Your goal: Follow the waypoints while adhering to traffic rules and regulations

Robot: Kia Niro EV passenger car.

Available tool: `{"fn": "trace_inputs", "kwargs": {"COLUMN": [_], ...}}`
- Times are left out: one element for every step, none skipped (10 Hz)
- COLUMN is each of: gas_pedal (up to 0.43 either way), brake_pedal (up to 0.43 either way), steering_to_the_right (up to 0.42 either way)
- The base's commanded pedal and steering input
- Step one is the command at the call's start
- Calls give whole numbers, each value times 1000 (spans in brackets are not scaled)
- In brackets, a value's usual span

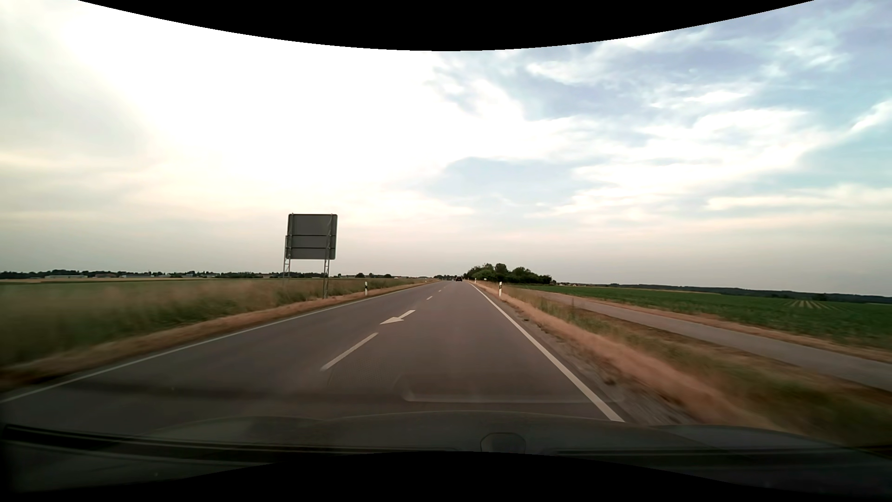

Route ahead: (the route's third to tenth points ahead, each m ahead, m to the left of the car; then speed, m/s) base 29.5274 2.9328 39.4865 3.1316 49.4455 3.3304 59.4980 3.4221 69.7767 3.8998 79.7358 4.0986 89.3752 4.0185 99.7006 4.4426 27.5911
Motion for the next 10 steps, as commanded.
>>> {"fn": "trace_inputs", "kwargs": {"gas_pedal": [669,661,650,642,642,630,630,622,610,598], "brake_pedal": [6,6,6,6,6,6,6,6,6,6], "steering_to_the_right": [-5,-5,-5,-5,-4,-4,-4,-4,-4,-4]}}
